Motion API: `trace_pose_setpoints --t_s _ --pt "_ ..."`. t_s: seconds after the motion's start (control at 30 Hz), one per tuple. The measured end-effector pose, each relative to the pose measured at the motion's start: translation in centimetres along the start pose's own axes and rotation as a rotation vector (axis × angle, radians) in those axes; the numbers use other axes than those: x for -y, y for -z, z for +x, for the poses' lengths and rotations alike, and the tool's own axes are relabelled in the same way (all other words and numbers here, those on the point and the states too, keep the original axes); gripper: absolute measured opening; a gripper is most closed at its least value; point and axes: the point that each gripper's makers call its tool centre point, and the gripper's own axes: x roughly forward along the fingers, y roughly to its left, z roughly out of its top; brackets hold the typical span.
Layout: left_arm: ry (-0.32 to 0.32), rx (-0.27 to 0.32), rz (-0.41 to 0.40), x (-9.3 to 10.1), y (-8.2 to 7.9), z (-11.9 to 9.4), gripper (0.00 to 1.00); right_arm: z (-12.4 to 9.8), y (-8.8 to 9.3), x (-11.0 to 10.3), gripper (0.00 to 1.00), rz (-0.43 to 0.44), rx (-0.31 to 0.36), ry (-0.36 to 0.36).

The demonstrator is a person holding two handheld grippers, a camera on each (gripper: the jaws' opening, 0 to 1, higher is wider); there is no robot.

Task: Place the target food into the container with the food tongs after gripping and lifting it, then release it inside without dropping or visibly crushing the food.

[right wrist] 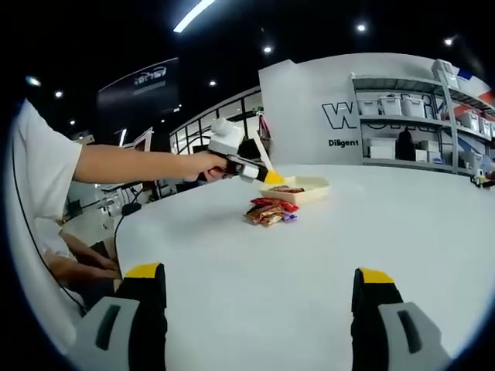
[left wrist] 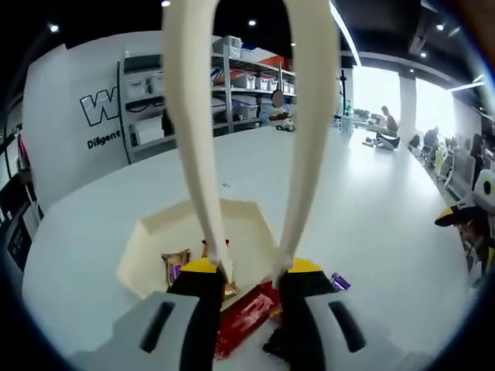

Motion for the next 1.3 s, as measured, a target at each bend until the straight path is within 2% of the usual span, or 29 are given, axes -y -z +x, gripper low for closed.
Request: trace_pose_setpoints --t_s 0.13,0.2,0.3,0.37,0.43,0.73,0.8,0.93,0.97,1.03,1.07,1.1,1.2,1.3 --pt "0.029 -0.002 -0.035 1.7 1.1 -0.8 0.27 -0.1 -0.3 -0.8 0.99 -0.01 0.002 -0.004" --pt "0.039 -0.008 -0.014 2.5 1.7 -1.0 0.27 -0.2 -0.5 -1.1 0.99 -0.012 0.009 -0.006" --pt "0.048 -0.014 -0.014 3.2 2.3 -1.2 0.27 -0.5 -0.8 -1.5 0.99 -0.014 0.014 -0.005" --pt "0.054 -0.011 -0.054 3.5 2.6 -1.2 0.27 -0.7 -0.9 -1.7 0.99 -0.017 0.017 -0.004" --pt "0.057 -0.011 -0.055 3.7 2.8 -1.3 0.27 -0.7 -0.9 -1.8 0.99 -0.018 0.016 -0.002" --pt "0.083 -0.053 -0.044 5.5 5.5 -1.3 0.28 -1.4 -0.8 -2.9 0.99 -0.04 0.012 0.003" --pt "0.081 -0.051 -0.02 5.5 5.7 -1.5 0.28 -1.6 -0.8 -3.0 0.99 -0.042 0.014 0.004" --pt "0.08 -0.059 -0.031 5.1 6.2 -1.9 0.28 -1.9 -1.0 -3.3 0.99 -0.05 0.015 0.005" --pt "0.083 -0.075 -0.026 5.1 6.8 -2.2 0.27 -2.0 -1.1 -3.4 0.98 -0.055 0.016 0.006" --pt "0.088 -0.091 -0.028 5.2 7.4 -2.4 0.27 -2.1 -1.1 -3.4 0.98 -0.06 0.013 0.009" --pt "0.098 -0.075 0.001 5.4 7.3 -2.6 0.27 -2.2 -1.0 -3.4 0.98 -0.064 0.007 0.015" --pt "0.094 -0.085 0.006 5.6 7.5 -3.0 0.27 -2.2 -1.0 -3.4 0.98 -0.066 0.006 0.018" --pt "0.102 -0.107 -0.018 5.9 7.9 -3.8 0.27 -2.3 -1.0 -3.6 0.97 -0.059 0.006 0.017" --pt "0.113 -0.117 0.007 6.3 8.3 -4.5 0.27 -2.3 -1.2 -4.1 0.97 -0.069 0.006 0.011"
